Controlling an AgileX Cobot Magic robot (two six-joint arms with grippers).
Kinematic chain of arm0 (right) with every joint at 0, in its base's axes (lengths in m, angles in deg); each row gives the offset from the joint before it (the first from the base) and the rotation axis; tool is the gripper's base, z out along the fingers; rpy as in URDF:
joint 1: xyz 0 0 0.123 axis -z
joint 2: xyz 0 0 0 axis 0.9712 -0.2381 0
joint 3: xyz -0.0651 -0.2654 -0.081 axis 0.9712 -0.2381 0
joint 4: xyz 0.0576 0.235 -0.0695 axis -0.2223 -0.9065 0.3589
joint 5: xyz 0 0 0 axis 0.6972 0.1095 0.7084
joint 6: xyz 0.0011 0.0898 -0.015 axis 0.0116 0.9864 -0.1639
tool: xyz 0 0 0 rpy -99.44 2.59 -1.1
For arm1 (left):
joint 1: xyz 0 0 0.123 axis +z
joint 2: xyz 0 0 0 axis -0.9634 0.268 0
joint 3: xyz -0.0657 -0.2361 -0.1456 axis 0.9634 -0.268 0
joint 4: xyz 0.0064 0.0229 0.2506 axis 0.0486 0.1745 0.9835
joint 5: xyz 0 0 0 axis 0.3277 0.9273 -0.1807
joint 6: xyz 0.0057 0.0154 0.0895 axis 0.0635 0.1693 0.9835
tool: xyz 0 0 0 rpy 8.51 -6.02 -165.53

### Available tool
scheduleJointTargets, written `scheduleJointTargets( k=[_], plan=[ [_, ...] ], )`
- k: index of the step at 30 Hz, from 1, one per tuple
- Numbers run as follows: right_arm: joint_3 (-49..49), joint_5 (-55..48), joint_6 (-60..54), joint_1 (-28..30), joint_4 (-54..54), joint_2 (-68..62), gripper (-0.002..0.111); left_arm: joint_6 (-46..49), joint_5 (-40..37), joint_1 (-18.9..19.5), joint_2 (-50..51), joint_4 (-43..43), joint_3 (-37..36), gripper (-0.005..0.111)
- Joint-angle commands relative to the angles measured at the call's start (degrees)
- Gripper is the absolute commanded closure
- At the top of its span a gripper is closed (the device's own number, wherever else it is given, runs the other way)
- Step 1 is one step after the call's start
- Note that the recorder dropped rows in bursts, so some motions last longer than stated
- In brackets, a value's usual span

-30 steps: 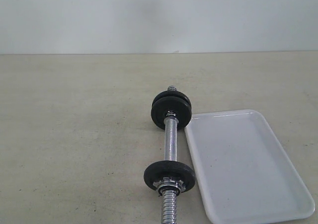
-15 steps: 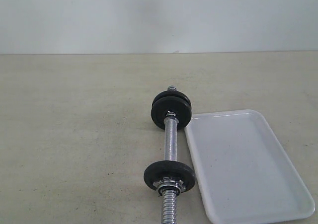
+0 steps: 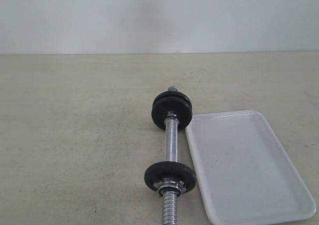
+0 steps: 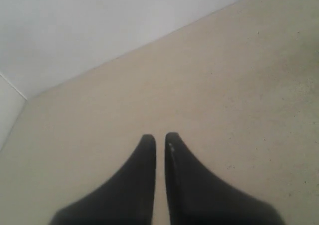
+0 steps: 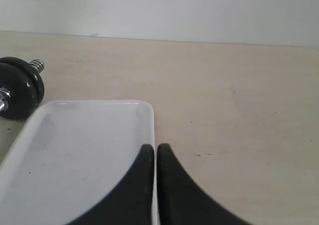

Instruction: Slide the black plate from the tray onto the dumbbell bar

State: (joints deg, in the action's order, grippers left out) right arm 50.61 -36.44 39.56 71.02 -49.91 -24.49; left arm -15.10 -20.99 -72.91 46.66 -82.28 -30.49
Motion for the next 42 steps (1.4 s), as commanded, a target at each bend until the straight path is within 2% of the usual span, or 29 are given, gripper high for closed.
scheduleJointTargets(
  k=[1, 4, 10, 13, 42],
  plan=[
    [-0.3, 0.2, 0.0, 0.3, 0.0, 0.2, 0.108, -1.0, -1.3, 0.2, -0.4, -0.7, -0.3, 0.102],
    [-0.3, 0.2, 0.0, 0.3, 0.0, 0.2, 0.108, -1.0, -1.4, 0.2, -0.4, -1.2, -0.3, 0.102],
    [-0.3, 0.2, 0.0, 0.3, 0.0, 0.2, 0.108, -0.1, 0.6, 0.2, -0.4, -12.2, -4.4, 0.102],
    [-0.3, 0.2, 0.0, 0.3, 0.0, 0.2, 0.108, 0.0, 2.9, 0.2, -0.4, -12.1, -5.6, 0.102],
    [-0.3, 0.2, 0.0, 0.3, 0.0, 0.2, 0.108, -2.8, 2.9, 0.2, -2.4, -12.0, -5.6, 0.102]
  ],
)
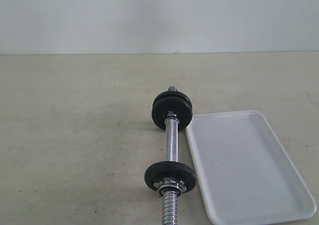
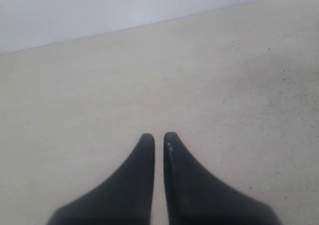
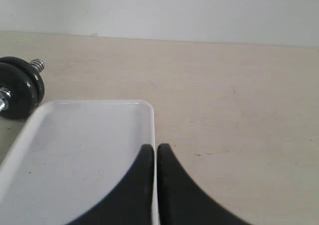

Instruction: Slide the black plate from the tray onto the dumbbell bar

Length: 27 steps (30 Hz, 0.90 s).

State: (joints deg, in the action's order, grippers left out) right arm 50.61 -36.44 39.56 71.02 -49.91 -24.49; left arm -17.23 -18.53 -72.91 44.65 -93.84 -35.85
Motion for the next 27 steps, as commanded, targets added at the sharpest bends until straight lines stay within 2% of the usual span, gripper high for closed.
scheduleJointTargets(
  k=[1, 13, 20, 27],
  plan=[
    [-0.3, 0.2, 0.0, 0.3, 0.0, 0.2, 0.108, -0.7, 0.5, 0.2, -0.4, -0.4, -0.2, 0.102],
    [-0.3, 0.2, 0.2, 0.3, 0.0, 0.2, 0.108, -0.7, 0.5, 0.2, -0.7, -0.4, -0.2, 0.102],
    [-0.3, 0.2, 0.2, 0.3, 0.0, 0.2, 0.108, -1.0, 0.2, 0.2, -6.1, -0.4, -0.2, 0.102],
    [-0.3, 0.2, 0.2, 0.3, 0.0, 0.2, 0.108, -9.9, -0.2, 0.2, -6.1, -0.4, -0.2, 0.102]
  ],
)
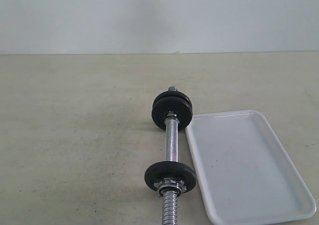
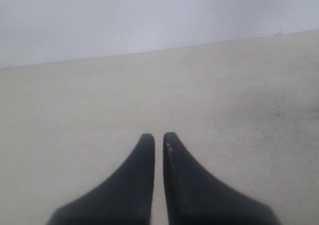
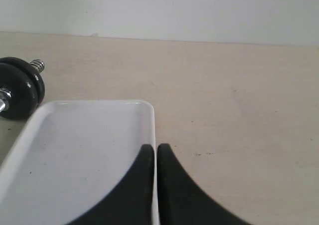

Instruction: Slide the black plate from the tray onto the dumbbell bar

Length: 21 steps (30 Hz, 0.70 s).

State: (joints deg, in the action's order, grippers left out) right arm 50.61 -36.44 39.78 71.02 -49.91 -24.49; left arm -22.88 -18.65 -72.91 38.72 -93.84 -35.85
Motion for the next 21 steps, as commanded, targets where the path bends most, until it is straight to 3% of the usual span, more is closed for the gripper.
scheduleJointTargets(
  k=[1, 21],
  plan=[
    [-0.3, 0.2, 0.0, 0.3, 0.0, 0.2, 0.108, -4.3, -0.2, 0.2, -0.2, -0.4, -0.2, 0.102],
    [-0.3, 0.2, 0.0, 0.3, 0.0, 0.2, 0.108, -0.3, -0.2, 0.2, -0.2, -0.3, -0.2, 0.102]
  ],
)
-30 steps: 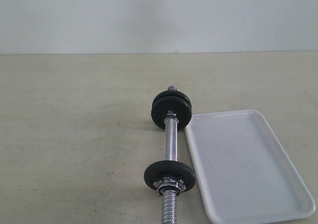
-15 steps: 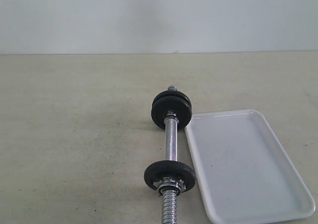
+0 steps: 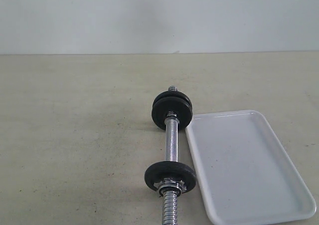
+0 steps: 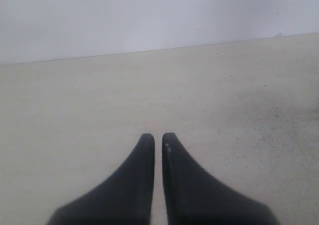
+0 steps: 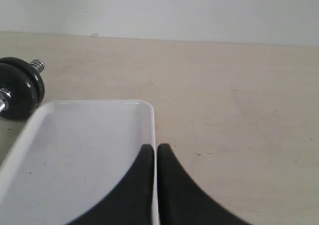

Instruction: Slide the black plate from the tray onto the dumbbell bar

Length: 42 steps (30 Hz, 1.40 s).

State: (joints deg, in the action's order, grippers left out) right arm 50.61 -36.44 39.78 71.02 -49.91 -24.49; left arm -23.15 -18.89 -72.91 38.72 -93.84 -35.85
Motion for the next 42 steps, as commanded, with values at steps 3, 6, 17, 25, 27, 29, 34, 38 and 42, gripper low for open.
scheduleJointTargets(
  k=[3, 6, 17, 25, 27, 29, 34, 38, 42],
  plan=[
    [-0.3, 0.2, 0.0, 0.3, 0.0, 0.2, 0.108, -2.5, 0.0, 0.2, -0.2, -0.3, -0.2, 0.102],
    [-0.3, 0.2, 0.0, 0.3, 0.0, 0.2, 0.108, -6.0, 0.0, 0.2, -0.2, 0.1, -0.2, 0.102],
    [-0.3, 0.2, 0.0, 0.3, 0.0, 0.2, 0.108, -15.3, -0.3, 0.2, -0.2, 9.9, -0.2, 0.102],
    [-0.3, 0.2, 0.0, 0.3, 0.0, 0.2, 0.108, -15.3, -0.3, 0.2, -0.2, 9.6, -0.2, 0.102],
    [-0.3, 0.2, 0.0, 0.3, 0.0, 0.2, 0.108, -13.9, -0.2, 0.2, -0.2, 9.6, -0.2, 0.102],
    [-0.3, 0.2, 0.0, 0.3, 0.0, 0.2, 0.108, -12.7, -0.2, 0.2, -0.2, 9.6, -0.2, 0.102],
    [-0.3, 0.2, 0.0, 0.3, 0.0, 0.2, 0.108, -12.7, -0.1, 0.2, -0.2, 9.6, -0.2, 0.102],
    [-0.3, 0.2, 0.0, 0.3, 0.0, 0.2, 0.108, -12.7, -0.1, 0.2, -0.2, 9.6, -0.2, 0.102],
    [-0.3, 0.2, 0.0, 0.3, 0.0, 0.2, 0.108, -12.7, -0.1, 0.2, -0.2, 9.6, -0.2, 0.102]
  ],
)
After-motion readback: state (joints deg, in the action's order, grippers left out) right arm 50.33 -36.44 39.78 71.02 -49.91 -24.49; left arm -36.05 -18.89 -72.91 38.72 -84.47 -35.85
